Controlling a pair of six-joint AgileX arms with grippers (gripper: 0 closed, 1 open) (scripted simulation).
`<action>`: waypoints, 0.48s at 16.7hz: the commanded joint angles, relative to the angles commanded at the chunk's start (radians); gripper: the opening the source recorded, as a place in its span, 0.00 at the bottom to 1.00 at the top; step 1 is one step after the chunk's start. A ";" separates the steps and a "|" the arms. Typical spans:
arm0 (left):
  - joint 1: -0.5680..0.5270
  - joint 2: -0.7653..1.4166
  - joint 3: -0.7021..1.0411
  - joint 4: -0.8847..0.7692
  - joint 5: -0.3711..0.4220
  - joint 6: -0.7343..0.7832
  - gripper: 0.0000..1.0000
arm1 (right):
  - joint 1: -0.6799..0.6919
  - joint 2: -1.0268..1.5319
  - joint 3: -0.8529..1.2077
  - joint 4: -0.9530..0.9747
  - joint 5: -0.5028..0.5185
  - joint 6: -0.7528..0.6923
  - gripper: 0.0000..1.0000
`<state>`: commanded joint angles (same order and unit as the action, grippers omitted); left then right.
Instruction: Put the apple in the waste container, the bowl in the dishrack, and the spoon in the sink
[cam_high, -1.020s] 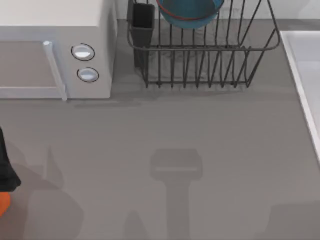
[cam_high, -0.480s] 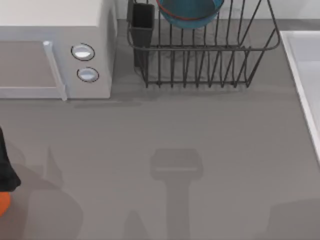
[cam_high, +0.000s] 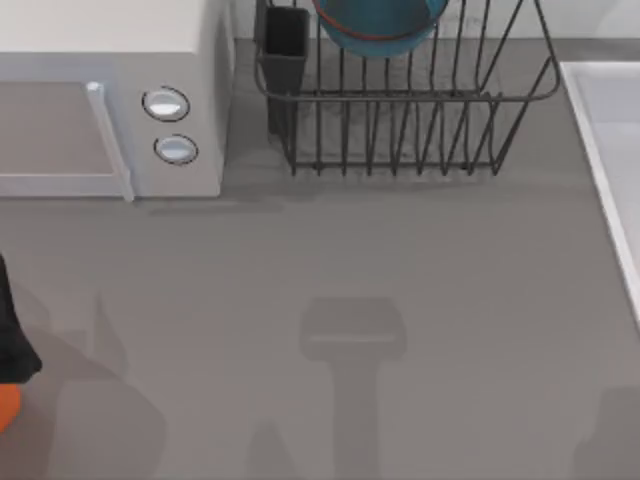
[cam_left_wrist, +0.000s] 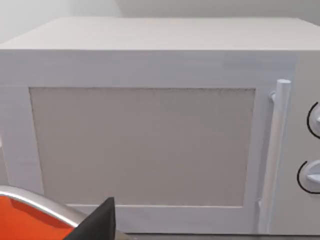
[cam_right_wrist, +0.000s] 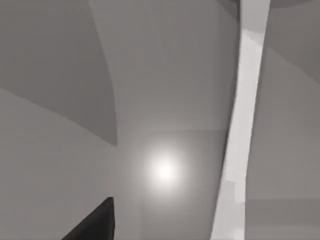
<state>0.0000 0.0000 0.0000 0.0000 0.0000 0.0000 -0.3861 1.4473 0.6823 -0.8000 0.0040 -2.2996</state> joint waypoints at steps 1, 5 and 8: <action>0.000 0.000 0.000 0.000 0.000 0.000 1.00 | 0.000 0.025 -0.029 0.055 0.000 0.000 1.00; 0.000 0.000 0.000 0.000 0.000 0.000 1.00 | 0.000 0.097 -0.110 0.206 0.000 0.001 1.00; 0.000 0.000 0.000 0.000 0.000 0.000 1.00 | 0.000 0.104 -0.118 0.220 0.000 0.001 1.00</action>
<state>0.0000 0.0000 0.0000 0.0000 0.0000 0.0000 -0.3864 1.5510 0.5641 -0.5805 0.0039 -2.2987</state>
